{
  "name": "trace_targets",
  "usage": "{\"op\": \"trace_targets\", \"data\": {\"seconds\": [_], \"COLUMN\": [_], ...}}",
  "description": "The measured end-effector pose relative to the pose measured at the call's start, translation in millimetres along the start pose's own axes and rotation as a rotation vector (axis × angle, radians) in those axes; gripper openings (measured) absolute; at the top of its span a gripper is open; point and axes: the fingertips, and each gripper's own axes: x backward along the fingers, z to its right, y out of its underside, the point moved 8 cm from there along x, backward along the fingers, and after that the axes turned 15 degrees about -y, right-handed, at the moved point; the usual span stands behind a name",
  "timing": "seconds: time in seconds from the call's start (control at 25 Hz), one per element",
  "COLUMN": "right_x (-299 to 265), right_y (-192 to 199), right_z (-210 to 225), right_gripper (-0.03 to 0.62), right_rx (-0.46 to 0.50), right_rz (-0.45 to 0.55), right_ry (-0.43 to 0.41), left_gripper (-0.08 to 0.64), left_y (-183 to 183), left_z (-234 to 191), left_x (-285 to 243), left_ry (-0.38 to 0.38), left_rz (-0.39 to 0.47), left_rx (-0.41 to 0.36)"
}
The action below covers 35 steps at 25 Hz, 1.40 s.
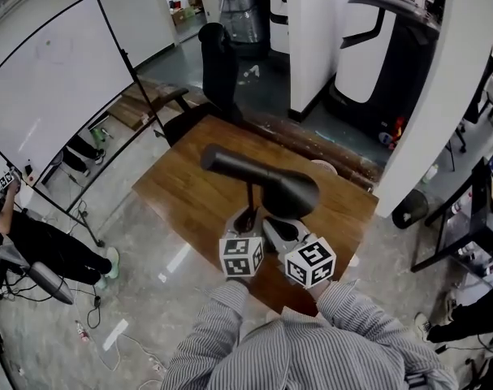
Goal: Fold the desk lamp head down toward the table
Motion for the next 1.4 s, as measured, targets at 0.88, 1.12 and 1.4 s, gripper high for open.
{"op": "trace_targets", "data": {"seconds": [0.88, 1.12, 1.4], "right_x": [43, 50, 56], "right_y": [13, 8, 16], "right_z": [-28, -54, -54], "right_gripper": [0.0, 0.0, 0.0], "right_rx": [0.078, 0.226, 0.143], "right_rz": [-0.044, -0.058, -0.076], "right_ry": [0.012, -0.006, 0.002], "left_gripper": [0.005, 0.005, 0.005], "left_y": [5, 4, 8], "left_z": [24, 33, 34], "left_x": [97, 117, 123], "left_ry": [0.051, 0.063, 0.042], "left_rz": [0.071, 0.084, 0.077], "left_rx": [0.083, 0.129, 0.123]}}
